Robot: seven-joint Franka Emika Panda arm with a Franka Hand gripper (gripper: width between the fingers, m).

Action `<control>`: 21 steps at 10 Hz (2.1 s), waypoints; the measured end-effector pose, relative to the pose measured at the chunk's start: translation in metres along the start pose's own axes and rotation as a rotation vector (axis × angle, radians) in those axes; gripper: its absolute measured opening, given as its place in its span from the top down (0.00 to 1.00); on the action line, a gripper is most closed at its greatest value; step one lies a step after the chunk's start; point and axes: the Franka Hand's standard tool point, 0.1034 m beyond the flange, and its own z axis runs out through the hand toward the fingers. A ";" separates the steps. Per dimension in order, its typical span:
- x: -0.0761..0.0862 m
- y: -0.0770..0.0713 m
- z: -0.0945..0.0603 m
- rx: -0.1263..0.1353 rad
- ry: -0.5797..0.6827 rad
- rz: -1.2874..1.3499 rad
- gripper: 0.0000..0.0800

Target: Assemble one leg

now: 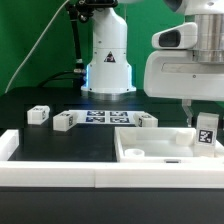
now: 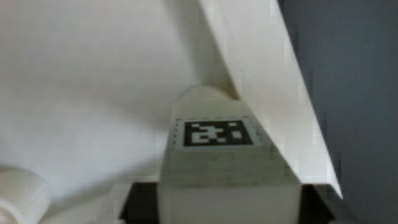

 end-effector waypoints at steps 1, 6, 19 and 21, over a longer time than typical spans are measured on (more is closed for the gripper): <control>0.002 0.002 0.000 0.016 0.002 0.032 0.64; 0.004 0.003 0.001 0.084 -0.001 0.668 0.64; 0.012 0.010 0.001 0.109 -0.020 1.529 0.39; 0.011 0.010 0.000 0.089 -0.034 1.421 0.23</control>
Offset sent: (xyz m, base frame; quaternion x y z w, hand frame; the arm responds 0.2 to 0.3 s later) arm -0.0101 0.0017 -0.0049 0.0386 -0.0154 0.3605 0.9318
